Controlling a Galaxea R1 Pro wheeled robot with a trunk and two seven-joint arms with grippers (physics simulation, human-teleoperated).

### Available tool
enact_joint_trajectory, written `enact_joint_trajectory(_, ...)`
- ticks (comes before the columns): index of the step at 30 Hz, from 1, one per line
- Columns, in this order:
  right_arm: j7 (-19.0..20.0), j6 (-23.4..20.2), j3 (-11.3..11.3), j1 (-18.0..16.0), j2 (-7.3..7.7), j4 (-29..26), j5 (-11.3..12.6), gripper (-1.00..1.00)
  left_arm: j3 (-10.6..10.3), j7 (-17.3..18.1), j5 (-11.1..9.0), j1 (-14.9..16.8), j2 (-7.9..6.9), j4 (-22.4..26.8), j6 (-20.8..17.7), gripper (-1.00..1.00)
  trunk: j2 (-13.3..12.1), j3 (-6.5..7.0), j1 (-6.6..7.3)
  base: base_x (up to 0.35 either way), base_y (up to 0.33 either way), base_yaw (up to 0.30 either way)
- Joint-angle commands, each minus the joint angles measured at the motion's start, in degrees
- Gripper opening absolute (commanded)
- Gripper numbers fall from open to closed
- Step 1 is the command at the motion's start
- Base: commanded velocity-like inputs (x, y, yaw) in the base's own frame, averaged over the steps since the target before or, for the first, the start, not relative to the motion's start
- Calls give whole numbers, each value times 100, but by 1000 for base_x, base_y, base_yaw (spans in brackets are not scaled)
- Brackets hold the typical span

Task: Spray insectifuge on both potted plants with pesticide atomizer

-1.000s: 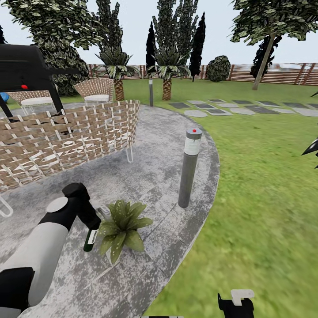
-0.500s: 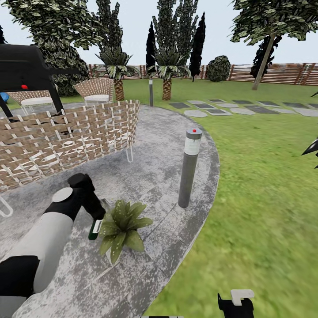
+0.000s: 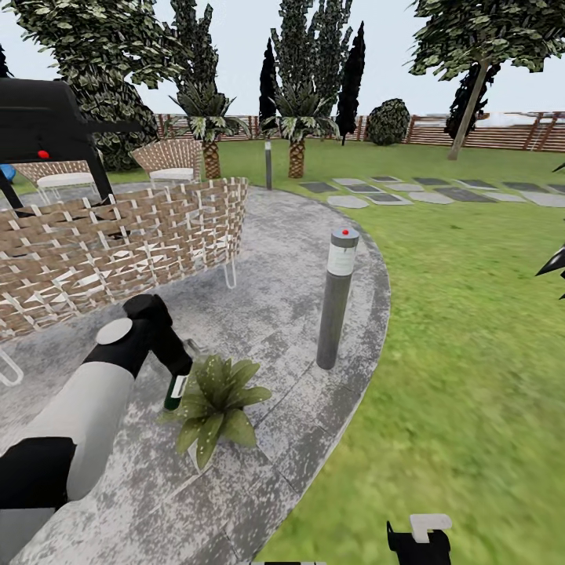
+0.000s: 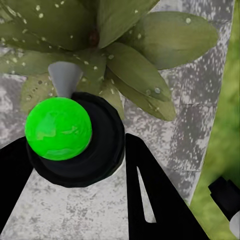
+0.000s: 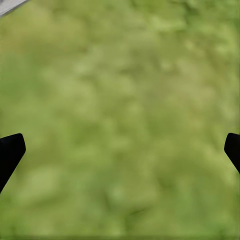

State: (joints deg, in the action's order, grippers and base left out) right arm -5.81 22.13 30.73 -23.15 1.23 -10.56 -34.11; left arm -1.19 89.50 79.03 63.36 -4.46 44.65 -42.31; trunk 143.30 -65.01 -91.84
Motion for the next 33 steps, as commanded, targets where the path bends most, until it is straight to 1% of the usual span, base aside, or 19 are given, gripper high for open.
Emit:
enact_joint_trajectory(1, -26, 21, 33, -5, 0, 10, -61, 100, -19, 50, 39, 28, 35, -56, -59, -100, 2, -5, 1, 0, 0, 0)
enact_joint_trajectory(2, -26, 23, 31, -5, 0, 10, -61, 100, -29, 50, 55, 53, 122, -189, -55, -100, 2, -5, 1, 0, 0, 0)
enact_joint_trajectory(3, -26, 26, 30, -5, 0, 10, -61, 100, -38, 50, 79, 107, 232, -443, -50, -100, 2, -5, 1, 0, 0, 0)
enact_joint_trajectory(4, -26, 28, 30, -5, 0, 10, -61, 100, -39, 50, 87, 119, 249, -477, -50, -100, 2, -5, 1, 0, 0, 0)
enact_joint_trajectory(5, -26, 28, 31, -5, 0, 10, -61, 100, -35, 50, 98, 155, 219, -466, -57, -100, 2, -5, 1, -6, -109, 0)
enact_joint_trajectory(9, -26, 28, 29, -5, 0, 10, -61, 100, -39, 50, 103, 158, 238, -456, -56, -100, 2, -5, 1, -110, -229, 152)
enact_joint_trajectory(13, -26, 28, 29, -5, -7, 10, -61, 100, -40, 50, 108, 159, 245, -450, -58, -100, 2, -5, 1, -205, -221, 261)
enact_joint_trajectory(15, -26, 28, 31, -5, -3, 10, -61, 100, -40, 50, 111, 159, 246, -449, -58, -100, 2, -5, 1, -231, -202, 105)
enact_joint_trajectory(23, -34, 28, 32, -5, -9, 10, -61, 100, -40, 50, 126, 159, 243, -440, -58, -100, 2, -5, 1, -235, -198, 4)
enact_joint_trajectory(28, -35, 26, 36, -5, 19, 10, -61, 100, -41, 50, 129, 154, 239, -453, -58, -100, 2, -5, 1, -218, -171, 0)
enact_joint_trajectory(33, -35, 28, 35, -5, 26, 10, -61, 100, -50, 50, 130, 130, 221, -498, -58, -100, 2, -5, 1, -41, -27, 0)
